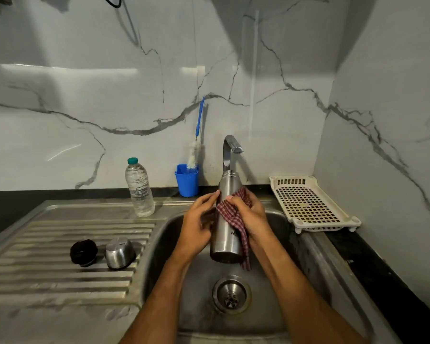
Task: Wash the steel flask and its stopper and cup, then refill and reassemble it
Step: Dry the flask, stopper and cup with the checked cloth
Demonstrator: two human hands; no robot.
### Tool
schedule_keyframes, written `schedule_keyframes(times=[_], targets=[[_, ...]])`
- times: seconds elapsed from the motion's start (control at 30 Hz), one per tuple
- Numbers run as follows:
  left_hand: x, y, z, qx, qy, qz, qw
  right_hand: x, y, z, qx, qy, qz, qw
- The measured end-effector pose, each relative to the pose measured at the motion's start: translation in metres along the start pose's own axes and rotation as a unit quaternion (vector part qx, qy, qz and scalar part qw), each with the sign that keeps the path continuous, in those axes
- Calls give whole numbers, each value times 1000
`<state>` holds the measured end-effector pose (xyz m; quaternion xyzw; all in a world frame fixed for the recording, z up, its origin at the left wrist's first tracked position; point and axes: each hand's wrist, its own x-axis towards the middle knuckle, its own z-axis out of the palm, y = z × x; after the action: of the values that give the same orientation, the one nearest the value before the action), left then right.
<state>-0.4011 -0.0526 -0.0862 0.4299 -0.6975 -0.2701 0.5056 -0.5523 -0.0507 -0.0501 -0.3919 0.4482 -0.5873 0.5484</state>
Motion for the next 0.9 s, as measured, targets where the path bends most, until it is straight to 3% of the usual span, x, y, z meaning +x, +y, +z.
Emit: schedule_keyframes(times=[0.23,0.33,0.47,0.53,0.67,0.73,0.9], targets=[[-10,24,16,-151,14,-132,980,-6,20,8,-141,-11,-181,973],[-11,18,22,-182,-38,-159,970,-6,17,11,-118,-7,-228,966],[-12,1,21,-201,-130,-124,963,-6,3,13,-118,-22,-274,954],[-11,-2,20,-175,-156,-93,968,-7,-6,15,-112,-38,-273,955],[-1,-2,23,-143,-112,-47,982,-4,-19,15,-71,-52,-248,965],[2,1,20,-148,-128,-31,980,2,-26,15,-74,-56,-233,968],[6,8,8,-196,-202,-73,957,19,-48,17,-96,-88,-166,977]])
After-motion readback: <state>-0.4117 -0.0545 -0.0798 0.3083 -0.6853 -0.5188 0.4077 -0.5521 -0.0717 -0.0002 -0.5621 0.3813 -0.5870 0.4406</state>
